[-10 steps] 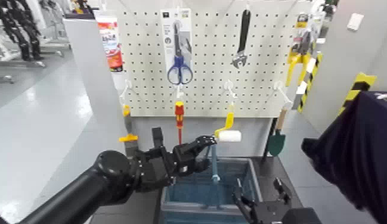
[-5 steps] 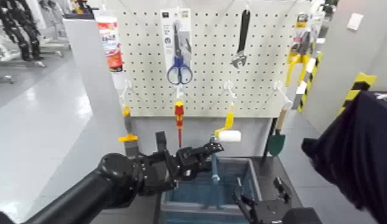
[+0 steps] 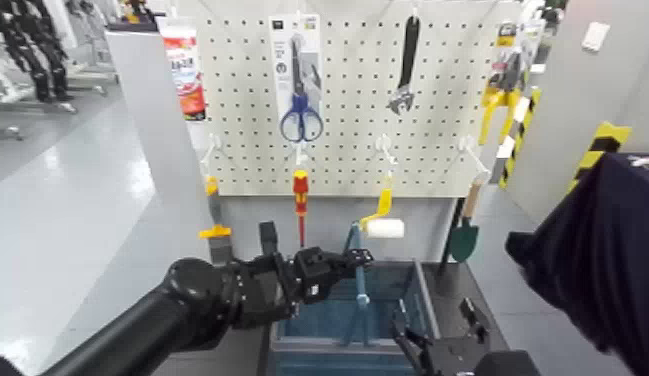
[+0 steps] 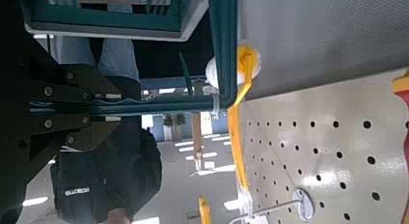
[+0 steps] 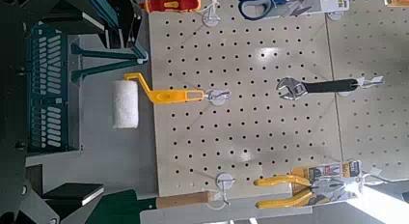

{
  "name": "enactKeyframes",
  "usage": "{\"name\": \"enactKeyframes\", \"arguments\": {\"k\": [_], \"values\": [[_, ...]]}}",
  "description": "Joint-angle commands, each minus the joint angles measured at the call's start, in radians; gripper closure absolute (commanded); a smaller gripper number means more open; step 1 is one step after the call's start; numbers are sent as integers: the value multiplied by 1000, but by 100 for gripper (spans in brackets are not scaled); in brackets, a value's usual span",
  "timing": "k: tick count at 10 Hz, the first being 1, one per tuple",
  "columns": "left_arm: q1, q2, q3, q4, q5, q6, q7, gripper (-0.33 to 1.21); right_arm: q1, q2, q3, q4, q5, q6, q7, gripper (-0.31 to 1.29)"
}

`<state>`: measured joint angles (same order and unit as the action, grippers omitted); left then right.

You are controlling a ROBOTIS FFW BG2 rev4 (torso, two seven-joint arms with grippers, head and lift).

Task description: Grasp the handle of the crate.

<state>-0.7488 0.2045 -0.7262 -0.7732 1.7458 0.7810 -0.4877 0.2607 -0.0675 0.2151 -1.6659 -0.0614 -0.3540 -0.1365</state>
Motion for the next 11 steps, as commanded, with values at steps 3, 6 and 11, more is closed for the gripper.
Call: {"name": "enactKeyframes", "arguments": {"k": [3,6,11], "values": [[29,-2,8,-23,3,-11,-2,119,3,-2,-3,2,-2,1,-2,14],[72,-3,19,-55,23,-9,-3,118,8,-2,-8,2,0,0,-9,14],[174,26,91,-218,23,12,0,118,18,0,-17,2,9,0,-23,14]]}}
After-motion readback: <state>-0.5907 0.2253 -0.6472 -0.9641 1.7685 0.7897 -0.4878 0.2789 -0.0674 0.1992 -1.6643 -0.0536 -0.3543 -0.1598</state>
